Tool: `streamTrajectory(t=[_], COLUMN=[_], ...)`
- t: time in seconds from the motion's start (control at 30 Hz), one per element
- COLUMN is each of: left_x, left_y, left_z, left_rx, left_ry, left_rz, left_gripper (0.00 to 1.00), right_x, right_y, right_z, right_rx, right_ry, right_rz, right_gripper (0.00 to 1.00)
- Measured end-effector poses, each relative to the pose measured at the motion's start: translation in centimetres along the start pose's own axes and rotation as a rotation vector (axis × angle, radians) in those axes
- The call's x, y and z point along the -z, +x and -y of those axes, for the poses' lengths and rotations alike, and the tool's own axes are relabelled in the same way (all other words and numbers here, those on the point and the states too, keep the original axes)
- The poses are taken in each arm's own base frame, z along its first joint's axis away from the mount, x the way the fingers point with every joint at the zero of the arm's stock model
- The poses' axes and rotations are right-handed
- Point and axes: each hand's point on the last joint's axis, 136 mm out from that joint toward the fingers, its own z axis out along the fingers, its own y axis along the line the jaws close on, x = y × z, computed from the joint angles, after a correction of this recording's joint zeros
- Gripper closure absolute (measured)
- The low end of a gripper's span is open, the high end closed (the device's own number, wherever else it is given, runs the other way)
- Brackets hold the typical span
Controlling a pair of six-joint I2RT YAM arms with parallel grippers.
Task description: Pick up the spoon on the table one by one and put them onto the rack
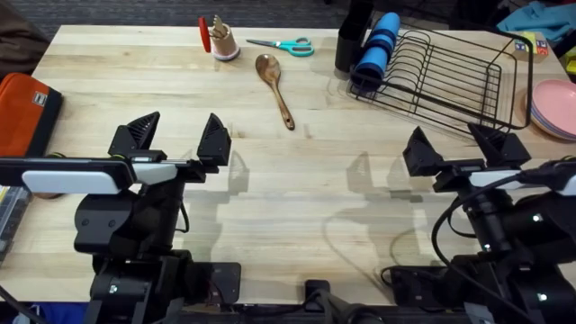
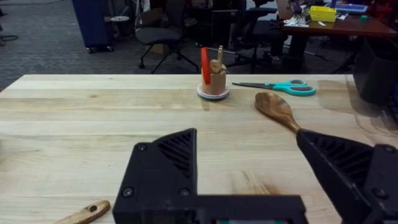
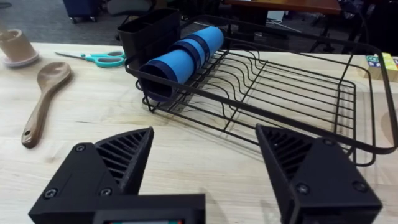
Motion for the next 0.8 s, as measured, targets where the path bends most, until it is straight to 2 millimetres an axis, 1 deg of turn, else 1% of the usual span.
streamTrajectory(t=[0.73, 0.8], left_x=[0.00, 0.15], left_y=[0.00, 0.95], left_z=[-0.09, -0.51], left_rx=[0.000, 0.021], left_ry=[-0.005, -0.030], left_rz=[0.000, -0.054], left_gripper=[0.008, 0.008], right_x=[0.07, 0.44], right_y=[0.46, 0.71], right_z=[-0.06, -0.21], right_rx=[-0.005, -0.044], right_ry=[-0.004, -0.010], right_rz=[-0.027, -0.071], right_gripper=[0.009, 0.009])
